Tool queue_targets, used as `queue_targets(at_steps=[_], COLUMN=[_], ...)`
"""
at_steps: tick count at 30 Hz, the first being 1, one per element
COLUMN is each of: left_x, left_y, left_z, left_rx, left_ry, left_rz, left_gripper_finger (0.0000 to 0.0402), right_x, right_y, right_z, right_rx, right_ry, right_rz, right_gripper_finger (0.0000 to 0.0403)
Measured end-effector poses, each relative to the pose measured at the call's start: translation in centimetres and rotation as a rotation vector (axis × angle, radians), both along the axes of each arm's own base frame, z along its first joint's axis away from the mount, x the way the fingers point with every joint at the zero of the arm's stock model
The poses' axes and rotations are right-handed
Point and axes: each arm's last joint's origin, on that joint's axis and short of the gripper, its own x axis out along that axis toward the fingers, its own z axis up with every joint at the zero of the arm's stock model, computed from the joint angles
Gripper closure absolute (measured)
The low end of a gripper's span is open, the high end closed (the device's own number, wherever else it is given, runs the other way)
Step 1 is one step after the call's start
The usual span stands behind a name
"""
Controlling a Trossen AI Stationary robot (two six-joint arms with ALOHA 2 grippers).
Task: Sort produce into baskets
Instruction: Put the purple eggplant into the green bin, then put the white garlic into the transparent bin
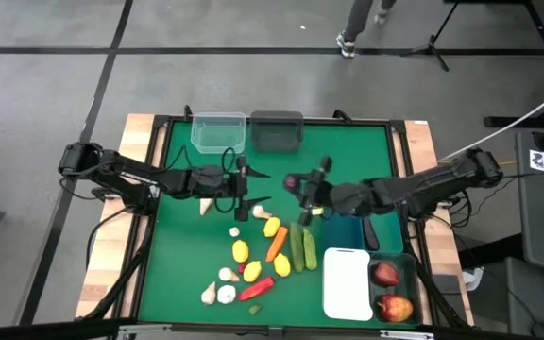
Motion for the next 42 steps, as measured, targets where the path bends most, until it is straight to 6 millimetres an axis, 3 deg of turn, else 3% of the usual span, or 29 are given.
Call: queue_targets(at_steps=[4, 9, 15, 22, 30, 36, 42], left_x=[0.0, 0.0, 0.0, 0.0, 0.0, 0.0, -0.3], left_y=[0.0, 0.0, 0.0, 0.0, 0.0, 0.0, 0.0], left_z=[-0.1, -0.1, -0.1, -0.1, 0.0, -0.1, -1.1], left_rx=[-0.030, -0.057, -0.065, -0.090, -0.090, -0.082, -0.078], left_ry=[0.011, 0.003, -0.002, -0.007, -0.007, 0.004, 0.129], left_rz=[0.011, 0.022, 0.024, 0.030, 0.031, 0.030, 0.024], left_gripper_finger=[0.0117, 0.0117, 0.0117, 0.0117, 0.0117, 0.0117, 0.0117], right_x=[-4.4, -10.0, -14.2, -16.1, -16.2, -16.3, -16.2], right_y=[0.2, 0.4, 2.1, 2.8, 3.1, 3.1, 3.1], right_z=[-0.8, -2.1, -2.8, -5.0, -8.3, -8.5, -8.1], right_rx=[0.204, 0.561, 0.683, 0.754, 0.801, 0.770, 0.774], right_ry=[0.117, 0.201, 0.298, 0.463, 0.573, 0.611, 0.617], right_rz=[-0.199, -0.503, -0.714, -0.853, -0.863, -0.825, -0.815], right_gripper_finger=[0.0224, 0.0232, 0.0244, 0.0220, 0.0197, 0.0156, 0.0118])
